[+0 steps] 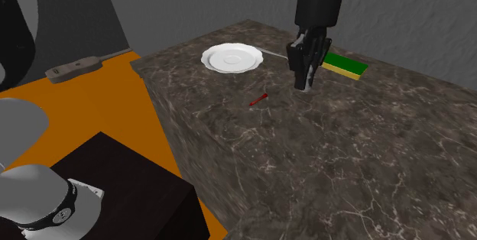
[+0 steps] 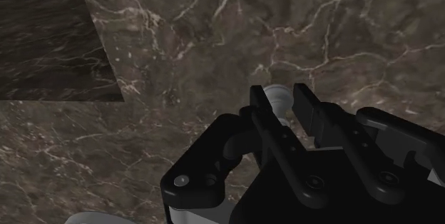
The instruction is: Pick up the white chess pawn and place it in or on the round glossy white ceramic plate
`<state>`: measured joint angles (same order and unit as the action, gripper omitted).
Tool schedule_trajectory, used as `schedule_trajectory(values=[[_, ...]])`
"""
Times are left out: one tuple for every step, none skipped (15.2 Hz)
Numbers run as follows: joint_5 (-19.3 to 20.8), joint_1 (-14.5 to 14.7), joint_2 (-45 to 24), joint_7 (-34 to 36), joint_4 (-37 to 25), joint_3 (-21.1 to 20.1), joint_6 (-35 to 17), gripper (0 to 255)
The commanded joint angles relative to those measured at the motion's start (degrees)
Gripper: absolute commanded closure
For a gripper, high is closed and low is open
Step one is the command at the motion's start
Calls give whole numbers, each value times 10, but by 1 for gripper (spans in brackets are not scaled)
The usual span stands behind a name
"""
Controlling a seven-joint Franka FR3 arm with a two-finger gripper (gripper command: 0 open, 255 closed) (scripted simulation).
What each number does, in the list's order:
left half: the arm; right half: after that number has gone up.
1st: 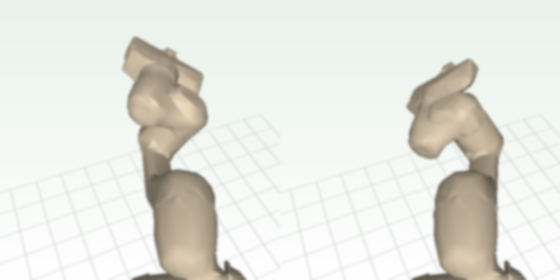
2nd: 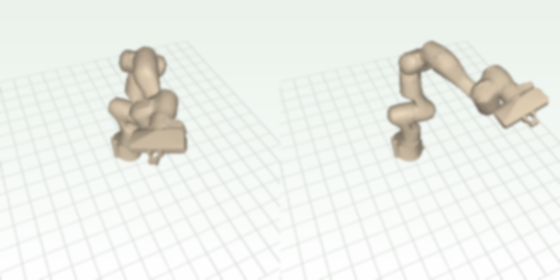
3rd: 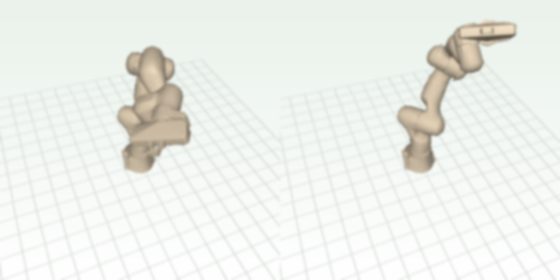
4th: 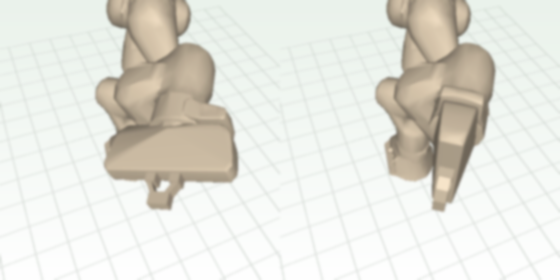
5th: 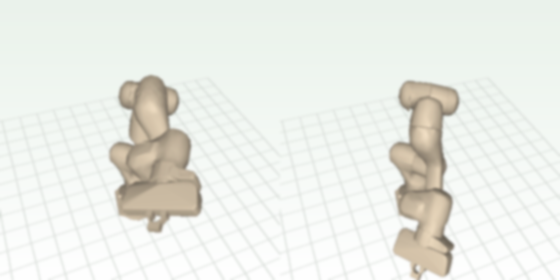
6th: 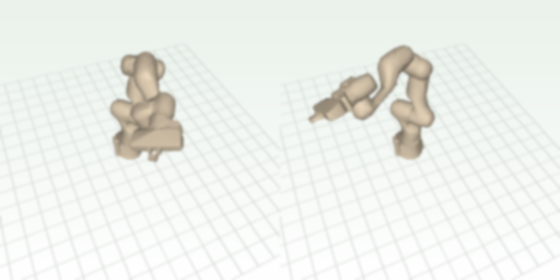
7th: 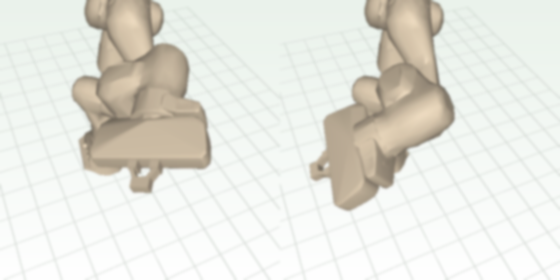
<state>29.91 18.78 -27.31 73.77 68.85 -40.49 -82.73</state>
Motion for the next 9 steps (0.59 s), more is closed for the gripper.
schedule_trajectory(values=[[2, 7, -3, -5, -23, 1, 18, 255], [3, 9, -5, -6, -28, 1, 22, 255], [-2, 12, 3, 6, -15, -3, 20, 255], [-6, 15, 10, 18, -4, -8, 18, 255], [-10, 20, 16, 30, 6, -12, 17, 255], [-14, 25, 22, 41, 15, -16, 16, 255], [-17, 30, 26, 53, 23, -20, 15, 255], [-20, 36, 30, 65, 30, -23, 15, 255], [-23, 43, 34, 77, 36, -27, 15, 255]])
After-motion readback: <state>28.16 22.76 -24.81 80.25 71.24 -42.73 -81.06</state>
